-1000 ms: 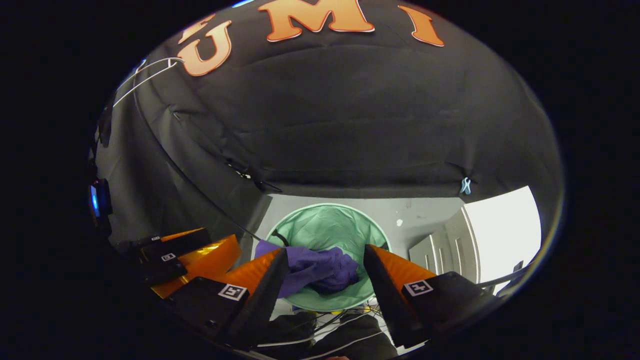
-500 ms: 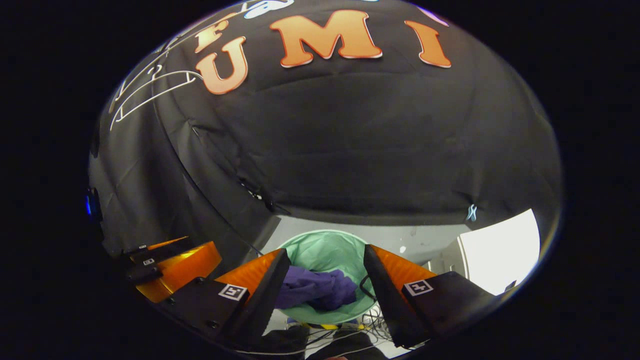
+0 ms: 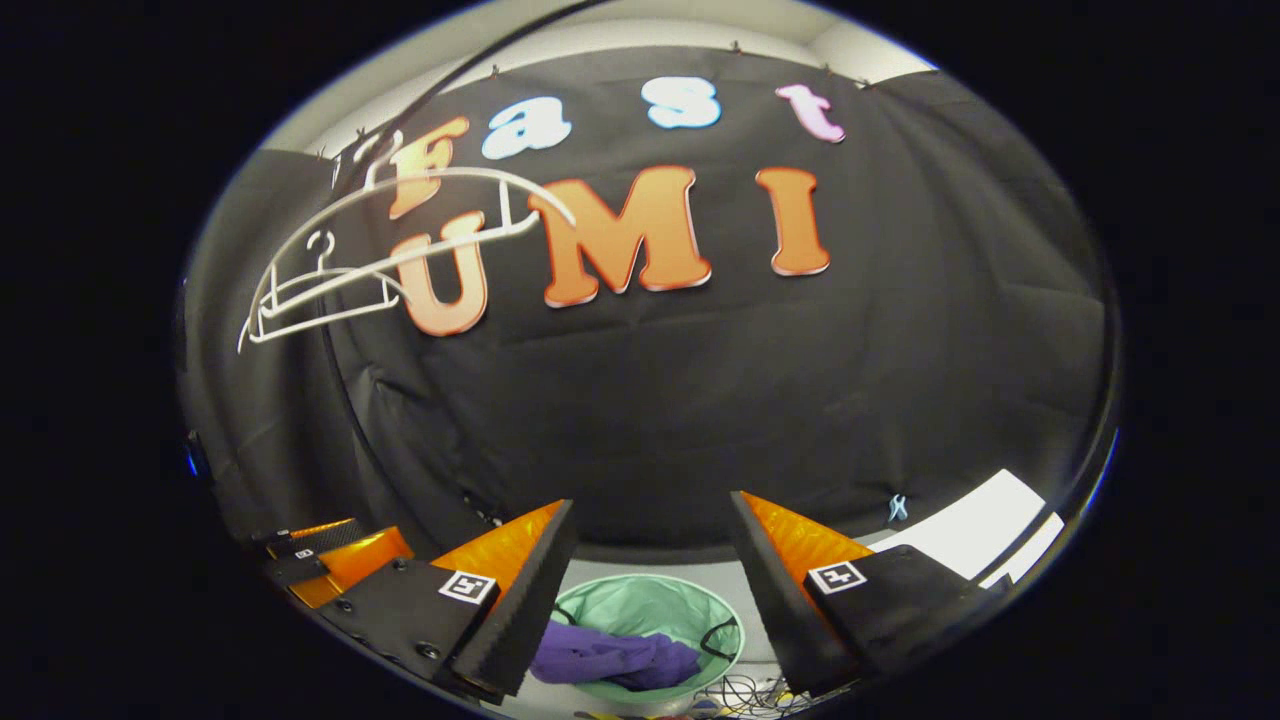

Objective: Grasp the clothes on the hanger with both hands and then place them into the laundry hamper below.

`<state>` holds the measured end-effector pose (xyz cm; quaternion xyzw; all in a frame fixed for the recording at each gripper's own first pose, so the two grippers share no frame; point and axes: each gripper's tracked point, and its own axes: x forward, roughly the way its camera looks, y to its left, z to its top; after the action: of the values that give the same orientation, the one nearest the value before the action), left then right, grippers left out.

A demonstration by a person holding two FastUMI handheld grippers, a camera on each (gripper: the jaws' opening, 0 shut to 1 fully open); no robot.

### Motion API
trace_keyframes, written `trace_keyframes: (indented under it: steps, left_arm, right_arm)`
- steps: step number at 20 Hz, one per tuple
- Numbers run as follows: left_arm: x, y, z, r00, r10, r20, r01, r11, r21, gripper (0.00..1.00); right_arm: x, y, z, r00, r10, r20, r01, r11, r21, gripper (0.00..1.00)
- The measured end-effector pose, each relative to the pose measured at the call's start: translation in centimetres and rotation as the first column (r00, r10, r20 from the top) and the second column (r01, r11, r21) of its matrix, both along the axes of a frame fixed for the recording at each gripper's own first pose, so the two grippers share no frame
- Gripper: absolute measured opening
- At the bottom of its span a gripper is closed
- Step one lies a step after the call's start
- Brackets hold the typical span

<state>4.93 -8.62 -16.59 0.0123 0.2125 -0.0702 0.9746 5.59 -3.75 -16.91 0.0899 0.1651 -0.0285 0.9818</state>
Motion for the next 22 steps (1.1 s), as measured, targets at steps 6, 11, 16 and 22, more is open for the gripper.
trace_keyframes:
  steps: [6,11,16,22]
  left_arm:
    - [-5.0,1.8,5.4,0.995,-0.020,0.093,0.029,0.996,-0.087,0.95]
    - [-6.6,3.8,9.2,0.982,-0.015,0.188,0.024,0.999,-0.046,0.94]
    - [-8.5,1.6,11.5,0.970,0.026,0.242,-0.001,0.995,-0.099,0.92]
    - [-12.9,-4.1,13.0,0.963,0.045,0.264,-0.030,0.998,-0.062,0.89]
  right_arm:
    - [-8.5,-0.4,5.1,0.993,-0.078,0.089,0.084,0.994,-0.064,0.98]
    - [-14.7,-1.0,6.7,0.987,-0.125,0.104,0.133,0.988,-0.075,1.00]
    - [-17.7,-3.9,9.4,0.979,-0.109,0.172,0.133,0.981,-0.141,0.94]
    - [-20.5,-7.8,10.0,0.984,-0.036,0.177,0.055,0.993,-0.105,0.99]
